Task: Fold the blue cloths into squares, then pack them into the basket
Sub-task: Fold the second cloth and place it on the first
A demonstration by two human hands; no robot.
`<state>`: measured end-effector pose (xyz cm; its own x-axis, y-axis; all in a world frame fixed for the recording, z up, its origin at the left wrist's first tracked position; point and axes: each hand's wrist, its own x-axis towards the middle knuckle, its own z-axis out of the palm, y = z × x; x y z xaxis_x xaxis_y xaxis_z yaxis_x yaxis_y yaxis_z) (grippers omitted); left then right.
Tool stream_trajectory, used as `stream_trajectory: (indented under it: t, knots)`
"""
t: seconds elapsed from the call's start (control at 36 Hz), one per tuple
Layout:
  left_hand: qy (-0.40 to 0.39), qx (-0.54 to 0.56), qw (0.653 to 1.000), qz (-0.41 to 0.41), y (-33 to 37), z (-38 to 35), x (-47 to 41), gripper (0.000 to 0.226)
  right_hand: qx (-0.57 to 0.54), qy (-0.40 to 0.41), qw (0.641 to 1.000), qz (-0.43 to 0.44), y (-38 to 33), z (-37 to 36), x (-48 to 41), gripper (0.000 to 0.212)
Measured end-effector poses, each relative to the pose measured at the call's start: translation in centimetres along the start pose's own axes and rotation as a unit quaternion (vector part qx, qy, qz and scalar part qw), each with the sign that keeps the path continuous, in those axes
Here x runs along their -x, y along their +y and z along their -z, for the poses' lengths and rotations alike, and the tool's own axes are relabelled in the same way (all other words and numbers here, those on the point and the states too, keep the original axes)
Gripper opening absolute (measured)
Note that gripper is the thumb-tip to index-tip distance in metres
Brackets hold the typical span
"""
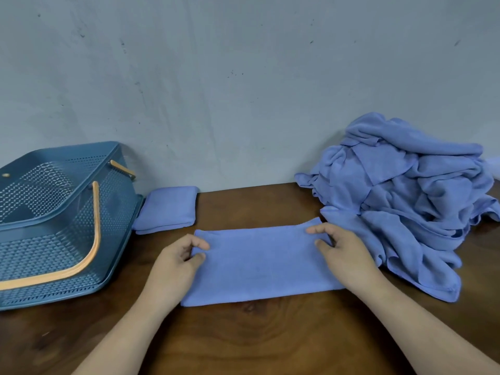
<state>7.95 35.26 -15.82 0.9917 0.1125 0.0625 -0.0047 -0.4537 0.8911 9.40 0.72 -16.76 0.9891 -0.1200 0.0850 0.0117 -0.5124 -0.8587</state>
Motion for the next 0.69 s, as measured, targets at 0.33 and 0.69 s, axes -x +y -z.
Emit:
stream_trajectory:
  t: [0.33, 0.69]
  knots:
    - [0.013, -0.042, 0.999, -0.003, -1.2, -0.3, -1.2, 0.033, 0.087, -0.003, 0.996, -0.010, -0.2, -0.3, -0.1, 0.038]
    - [0.014, -0.127, 0.991, -0.032, 0.8, -1.5, 0.3, 0.067, 0.429, 0.046, 0.893, 0.126, -3.4, -1.2, 1.9, 0.060]
